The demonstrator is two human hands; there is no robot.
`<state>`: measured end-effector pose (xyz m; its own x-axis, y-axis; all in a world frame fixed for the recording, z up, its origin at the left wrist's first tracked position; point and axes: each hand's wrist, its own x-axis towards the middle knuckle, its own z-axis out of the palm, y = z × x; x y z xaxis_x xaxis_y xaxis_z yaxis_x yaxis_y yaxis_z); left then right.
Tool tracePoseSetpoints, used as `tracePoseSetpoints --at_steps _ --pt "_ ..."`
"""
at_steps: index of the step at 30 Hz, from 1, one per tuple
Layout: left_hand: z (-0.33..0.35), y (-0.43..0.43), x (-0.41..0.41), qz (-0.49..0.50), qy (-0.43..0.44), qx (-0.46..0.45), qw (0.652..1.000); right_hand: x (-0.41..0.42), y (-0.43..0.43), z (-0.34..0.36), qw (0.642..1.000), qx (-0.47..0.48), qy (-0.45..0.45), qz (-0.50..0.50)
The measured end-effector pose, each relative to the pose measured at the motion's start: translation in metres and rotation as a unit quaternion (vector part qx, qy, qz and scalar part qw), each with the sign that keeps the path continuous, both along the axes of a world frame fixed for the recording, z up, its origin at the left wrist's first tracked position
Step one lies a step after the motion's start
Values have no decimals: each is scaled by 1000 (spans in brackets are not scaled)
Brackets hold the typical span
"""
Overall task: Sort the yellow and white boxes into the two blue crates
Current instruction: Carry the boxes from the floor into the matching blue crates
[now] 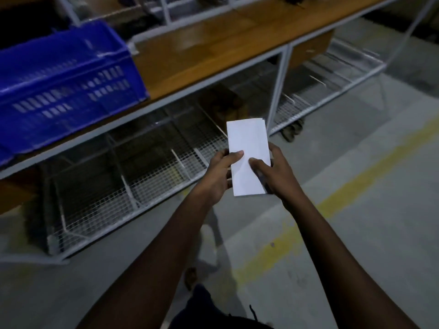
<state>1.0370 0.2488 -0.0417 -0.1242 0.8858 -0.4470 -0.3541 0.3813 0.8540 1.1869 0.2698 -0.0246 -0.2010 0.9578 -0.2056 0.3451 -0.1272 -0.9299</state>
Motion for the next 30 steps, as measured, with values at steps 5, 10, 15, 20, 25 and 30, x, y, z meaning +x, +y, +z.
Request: tracePoseSetpoints --at_steps 5,10,15,20,25,30 --pt "22 3 -116 75 -8 11 997 -130 22 19 996 14 19 87" --pt "43 8 -221 165 -7 27 986 -242 34 42 986 61 9 155" --pt "63 19 -297 237 8 34 971 -321 44 57 974 102 -14 200" --pt "74 29 -347 300 -8 37 953 -381 53 71 963 150 -58 217" --pt "89 45 -385 344 -6 47 938 -433 71 83 937 204 -96 268" --pt "103 70 -423 379 78 84 918 -478 103 85 930 219 -118 272"
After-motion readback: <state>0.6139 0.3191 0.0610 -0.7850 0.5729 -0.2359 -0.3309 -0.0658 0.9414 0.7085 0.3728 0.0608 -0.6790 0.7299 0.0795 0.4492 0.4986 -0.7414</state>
